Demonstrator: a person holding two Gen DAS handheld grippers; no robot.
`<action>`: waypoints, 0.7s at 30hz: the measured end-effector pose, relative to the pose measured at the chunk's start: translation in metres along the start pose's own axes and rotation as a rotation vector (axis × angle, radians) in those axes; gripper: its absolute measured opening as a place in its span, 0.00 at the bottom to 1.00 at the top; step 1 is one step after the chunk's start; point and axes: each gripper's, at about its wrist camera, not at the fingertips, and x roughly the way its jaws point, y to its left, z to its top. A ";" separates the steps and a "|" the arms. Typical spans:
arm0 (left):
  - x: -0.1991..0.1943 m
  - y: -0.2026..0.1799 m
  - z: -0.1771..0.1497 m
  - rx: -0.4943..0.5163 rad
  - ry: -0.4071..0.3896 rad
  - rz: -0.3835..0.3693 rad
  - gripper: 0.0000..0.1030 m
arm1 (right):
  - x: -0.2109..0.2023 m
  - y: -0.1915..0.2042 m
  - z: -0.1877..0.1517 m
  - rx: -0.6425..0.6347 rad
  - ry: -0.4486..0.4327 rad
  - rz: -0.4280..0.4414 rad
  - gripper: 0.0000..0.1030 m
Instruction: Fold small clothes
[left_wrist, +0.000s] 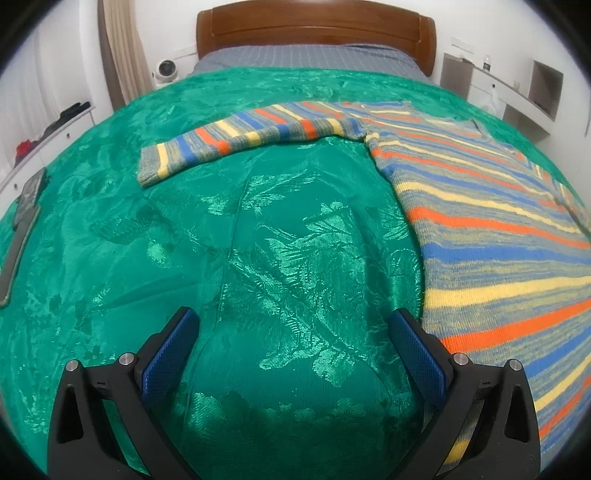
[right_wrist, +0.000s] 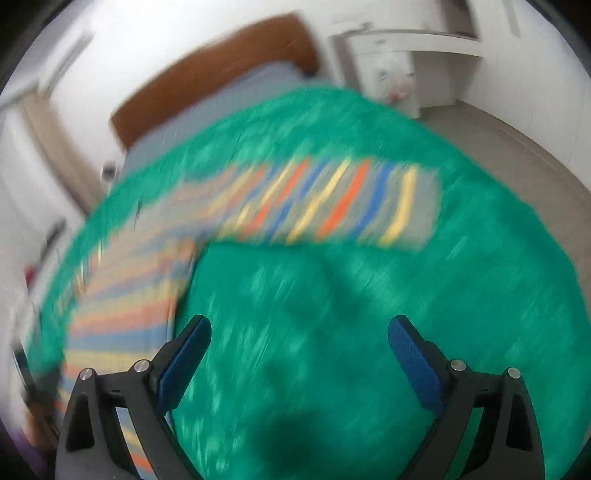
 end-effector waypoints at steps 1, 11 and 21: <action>0.000 -0.001 0.000 0.001 -0.003 0.004 1.00 | 0.000 -0.020 0.019 0.081 -0.014 0.011 0.93; 0.002 -0.002 -0.001 0.002 -0.022 0.014 1.00 | 0.074 -0.120 0.075 0.474 0.114 0.086 0.66; 0.004 -0.003 -0.001 -0.001 -0.033 0.025 1.00 | 0.054 -0.073 0.104 0.315 0.059 -0.003 0.07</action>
